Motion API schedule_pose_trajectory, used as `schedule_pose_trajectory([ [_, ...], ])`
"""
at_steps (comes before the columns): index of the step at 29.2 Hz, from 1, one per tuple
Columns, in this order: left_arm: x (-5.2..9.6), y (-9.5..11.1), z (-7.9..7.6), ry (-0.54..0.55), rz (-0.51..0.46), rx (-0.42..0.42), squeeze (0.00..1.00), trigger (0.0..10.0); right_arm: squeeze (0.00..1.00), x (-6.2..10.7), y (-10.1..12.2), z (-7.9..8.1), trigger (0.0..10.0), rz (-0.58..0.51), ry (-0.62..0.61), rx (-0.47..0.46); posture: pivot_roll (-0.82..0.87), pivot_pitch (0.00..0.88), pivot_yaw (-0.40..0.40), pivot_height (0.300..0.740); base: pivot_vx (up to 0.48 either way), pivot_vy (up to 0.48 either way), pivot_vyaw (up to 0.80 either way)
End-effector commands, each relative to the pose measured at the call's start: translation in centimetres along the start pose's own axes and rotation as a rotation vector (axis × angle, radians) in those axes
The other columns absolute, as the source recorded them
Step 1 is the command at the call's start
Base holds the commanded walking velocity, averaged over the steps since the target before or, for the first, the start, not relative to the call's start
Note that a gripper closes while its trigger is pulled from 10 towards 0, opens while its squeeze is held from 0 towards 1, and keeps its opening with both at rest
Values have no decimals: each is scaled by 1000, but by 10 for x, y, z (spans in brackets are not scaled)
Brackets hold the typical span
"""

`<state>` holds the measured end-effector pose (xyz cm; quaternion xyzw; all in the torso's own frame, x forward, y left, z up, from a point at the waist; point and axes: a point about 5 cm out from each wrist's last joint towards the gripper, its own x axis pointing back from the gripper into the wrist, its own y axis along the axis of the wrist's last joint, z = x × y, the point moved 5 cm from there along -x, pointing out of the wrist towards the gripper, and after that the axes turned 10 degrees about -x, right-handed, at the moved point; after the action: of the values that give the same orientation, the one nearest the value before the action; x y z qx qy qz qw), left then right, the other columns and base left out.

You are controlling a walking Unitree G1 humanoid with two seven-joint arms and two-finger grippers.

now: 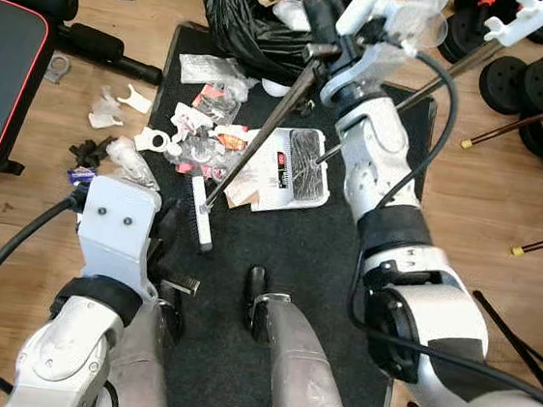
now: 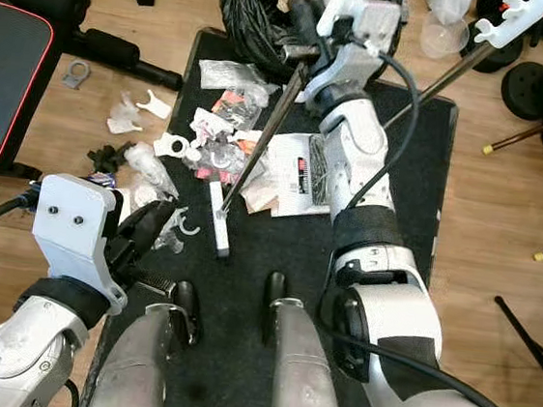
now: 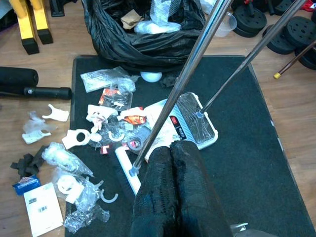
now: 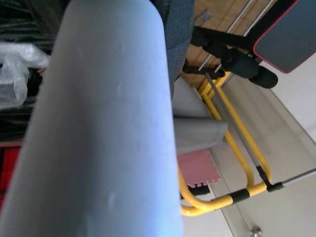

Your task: Sweep floor

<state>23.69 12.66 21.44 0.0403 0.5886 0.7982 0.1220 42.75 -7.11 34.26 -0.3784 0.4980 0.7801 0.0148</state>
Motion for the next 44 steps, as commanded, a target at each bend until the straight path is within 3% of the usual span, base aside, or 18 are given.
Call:
schedule_pose_trajectory([
  [1,5,-2,1,46,19,13,0,10000,0,1,9,1,10000,-54,12,6,-41,573,-177,740,0,0,0],
  [11,4,-2,2,46,19,13,0,10000,0,1,14,-14,10000,-21,-39,116,-48,577,-177,740,0,0,0],
  [20,2,-2,3,47,18,12,0,10000,0,-2,29,-22,10000,-48,-68,149,-55,578,-176,740,0,0,0],
  [30,0,-3,3,49,17,12,0,10000,0,-1,39,-42,10000,-33,-171,222,-64,575,-179,740,0,0,0],
  [35,0,-3,3,49,17,14,0,10000,0,4,40,-59,10000,-7,-266,237,-66,575,-179,740,0,0,0],
  [41,0,-3,3,50,17,13,0,10000,0,7,42,-68,10000,3,-318,241,-66,575,-179,740,0,0,0],
  [44,0,-3,4,50,17,13,0,10000,0,4,43,-60,10000,-20,-277,185,-67,576,-180,740,0,0,0],
])
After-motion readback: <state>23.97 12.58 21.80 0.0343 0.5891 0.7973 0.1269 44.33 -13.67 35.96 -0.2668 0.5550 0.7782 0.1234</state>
